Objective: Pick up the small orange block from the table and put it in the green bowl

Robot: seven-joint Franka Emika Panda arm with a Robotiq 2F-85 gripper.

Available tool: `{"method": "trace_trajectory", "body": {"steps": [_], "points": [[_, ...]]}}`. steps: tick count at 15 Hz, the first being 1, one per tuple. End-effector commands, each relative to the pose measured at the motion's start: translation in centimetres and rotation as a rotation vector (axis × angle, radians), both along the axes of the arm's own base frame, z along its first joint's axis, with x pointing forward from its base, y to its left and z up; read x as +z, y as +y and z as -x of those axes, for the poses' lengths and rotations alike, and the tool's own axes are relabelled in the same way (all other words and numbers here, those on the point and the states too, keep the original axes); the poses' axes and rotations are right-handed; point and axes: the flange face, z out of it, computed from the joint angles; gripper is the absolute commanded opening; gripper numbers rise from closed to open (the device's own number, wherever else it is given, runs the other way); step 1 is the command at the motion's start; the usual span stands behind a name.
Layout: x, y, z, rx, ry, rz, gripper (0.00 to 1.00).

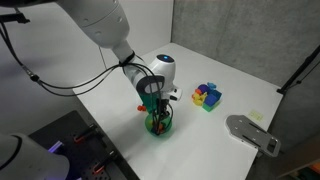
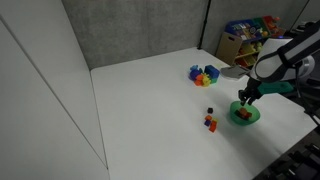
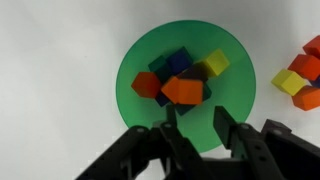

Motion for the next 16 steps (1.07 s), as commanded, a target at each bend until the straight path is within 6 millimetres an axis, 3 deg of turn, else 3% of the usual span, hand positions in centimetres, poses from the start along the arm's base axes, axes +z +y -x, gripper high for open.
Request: {"method": "trace_trajectory", "body": {"steps": [1,4,9,16], "points": [[1.2,0.1,1.4,0.048,0.01,0.007,0.75],[3.2,0.4,1.4,0.076,-0.007,0.01,0.99],[8.7,0.3,0.8,0.12,-0.045,0.002,1.0],[19.2,2.5,2.1,0.217,-0.034,-0.048,1.0]]}}
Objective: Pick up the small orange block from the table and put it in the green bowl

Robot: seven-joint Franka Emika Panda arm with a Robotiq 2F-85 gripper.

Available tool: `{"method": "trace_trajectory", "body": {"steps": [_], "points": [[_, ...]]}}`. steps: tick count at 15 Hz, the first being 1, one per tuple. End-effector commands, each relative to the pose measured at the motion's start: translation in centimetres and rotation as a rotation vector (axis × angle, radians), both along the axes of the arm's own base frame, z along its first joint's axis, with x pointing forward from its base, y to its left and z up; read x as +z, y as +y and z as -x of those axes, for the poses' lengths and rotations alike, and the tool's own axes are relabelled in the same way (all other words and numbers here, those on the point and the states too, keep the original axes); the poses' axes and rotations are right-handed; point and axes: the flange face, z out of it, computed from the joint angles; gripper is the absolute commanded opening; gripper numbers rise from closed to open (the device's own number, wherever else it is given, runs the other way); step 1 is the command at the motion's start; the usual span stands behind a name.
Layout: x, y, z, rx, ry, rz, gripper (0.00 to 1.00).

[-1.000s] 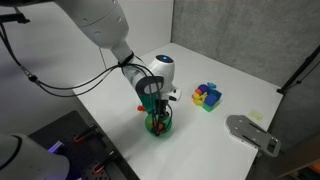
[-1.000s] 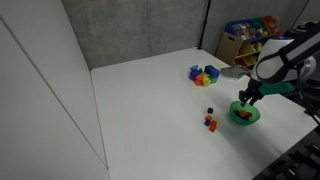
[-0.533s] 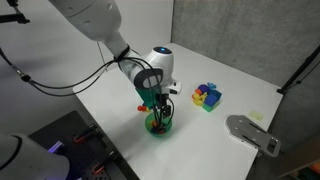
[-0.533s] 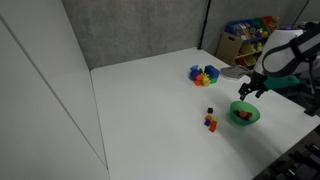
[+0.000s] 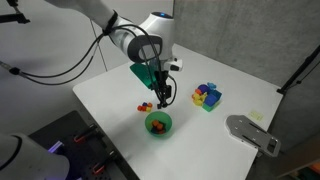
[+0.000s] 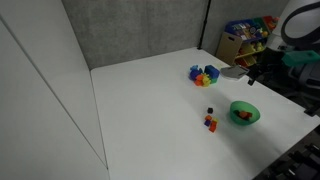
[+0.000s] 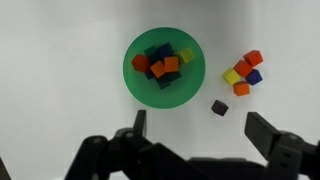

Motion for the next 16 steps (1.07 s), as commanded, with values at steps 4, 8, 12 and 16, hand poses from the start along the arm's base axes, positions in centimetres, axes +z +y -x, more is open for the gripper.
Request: {"method": "trace_trajectory", "body": {"steps": [4,8,12,16], "points": [[10.4,3.5,3.1,0.106,0.007,-0.011,1.0],[14.5,6.3,5.0,0.167,0.003,-0.003,1.0],[17.3,8.1,6.5,0.209,-0.002,0.035,1.0],[17.6,8.3,6.2,0.212,-0.008,0.026,1.0]]}}
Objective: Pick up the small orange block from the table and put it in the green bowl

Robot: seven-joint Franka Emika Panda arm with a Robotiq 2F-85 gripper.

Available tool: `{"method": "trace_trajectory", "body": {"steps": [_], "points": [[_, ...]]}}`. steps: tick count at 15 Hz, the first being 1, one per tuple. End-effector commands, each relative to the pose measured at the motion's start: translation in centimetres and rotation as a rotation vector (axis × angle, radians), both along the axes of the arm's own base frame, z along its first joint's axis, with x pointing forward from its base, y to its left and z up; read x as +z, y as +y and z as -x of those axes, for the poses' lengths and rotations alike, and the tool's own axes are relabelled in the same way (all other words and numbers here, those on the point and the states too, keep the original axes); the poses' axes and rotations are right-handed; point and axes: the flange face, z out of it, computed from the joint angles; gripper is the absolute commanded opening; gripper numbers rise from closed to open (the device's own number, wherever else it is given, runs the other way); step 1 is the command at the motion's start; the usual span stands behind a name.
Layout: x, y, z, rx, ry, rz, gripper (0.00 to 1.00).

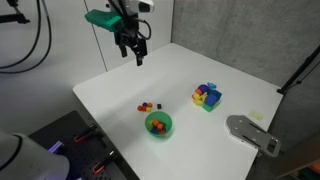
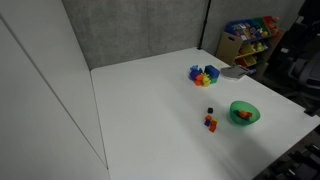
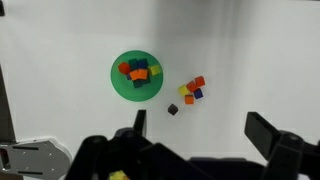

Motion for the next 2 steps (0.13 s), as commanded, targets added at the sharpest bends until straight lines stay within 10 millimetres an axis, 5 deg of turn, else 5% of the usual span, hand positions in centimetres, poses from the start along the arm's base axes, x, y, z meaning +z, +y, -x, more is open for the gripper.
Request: {"method": "trace_trajectory", "body": {"steps": [1,2], "points": [[0.09,0.0,0.22,0.001,-0.001,0.002,1.0],[0.03,0.0,0.42,0.001,0.0,0.003,1.0]]}}
